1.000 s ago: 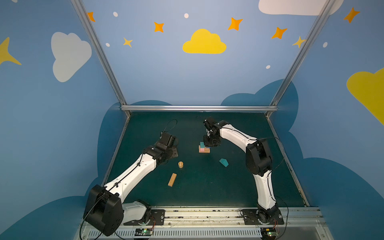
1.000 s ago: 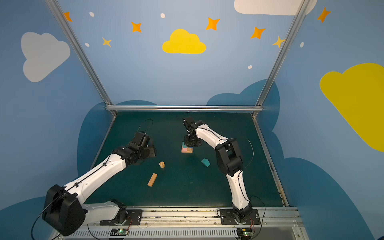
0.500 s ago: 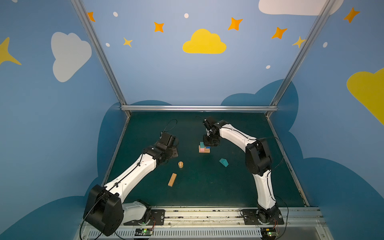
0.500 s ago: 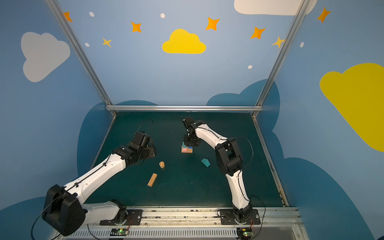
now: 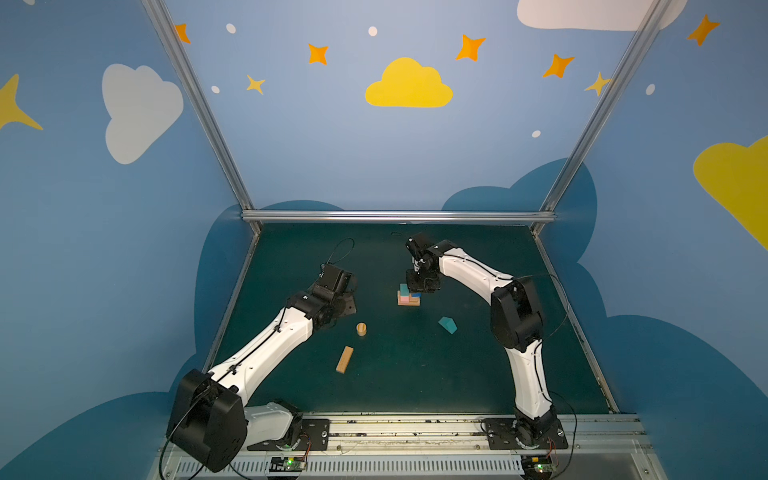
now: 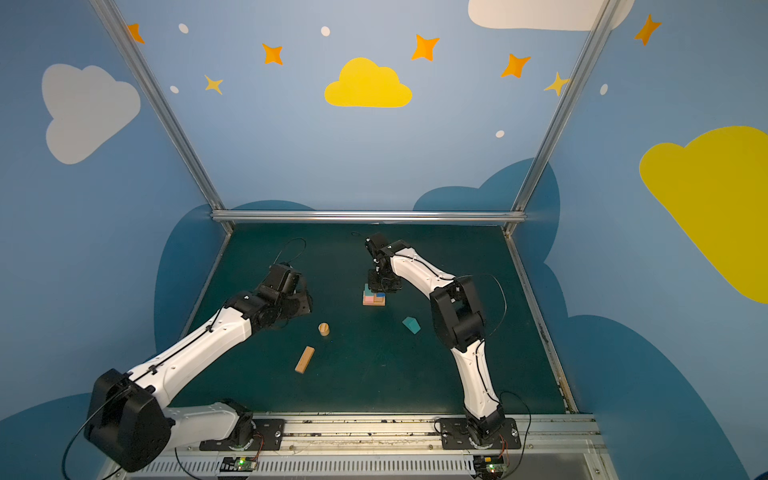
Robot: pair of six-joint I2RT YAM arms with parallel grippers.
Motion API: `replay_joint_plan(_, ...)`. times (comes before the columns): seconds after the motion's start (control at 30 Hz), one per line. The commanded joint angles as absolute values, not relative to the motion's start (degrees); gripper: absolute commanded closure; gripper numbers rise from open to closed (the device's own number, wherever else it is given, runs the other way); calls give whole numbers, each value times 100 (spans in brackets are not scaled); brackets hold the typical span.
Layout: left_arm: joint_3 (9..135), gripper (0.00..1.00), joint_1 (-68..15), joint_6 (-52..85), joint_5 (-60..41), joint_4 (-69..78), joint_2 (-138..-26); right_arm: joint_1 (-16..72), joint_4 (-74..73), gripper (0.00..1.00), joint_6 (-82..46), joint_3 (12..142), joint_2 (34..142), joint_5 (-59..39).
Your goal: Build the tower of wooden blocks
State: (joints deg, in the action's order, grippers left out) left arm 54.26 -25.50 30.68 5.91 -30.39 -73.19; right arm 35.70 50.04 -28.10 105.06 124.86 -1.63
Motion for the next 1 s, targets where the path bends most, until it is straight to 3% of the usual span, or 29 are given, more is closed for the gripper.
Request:
replay_joint_plan(0.0, 5511, 49, -2522, 3054, 650, -3148, -7323, 3542, 5142, 62, -2806, 10593, 12415, -167)
replay_joint_plan(0.63, 5484, 49, -2523, 3085, 562, -3164, -7209, 3551, 5063, 62, -2822, 10374, 12129, -80)
replay_joint_plan(0.97, 5511, 49, -2519, 3089, 545, -3165, -7189, 3550, 5052, 56, -2821, 10371, 12002, -66)
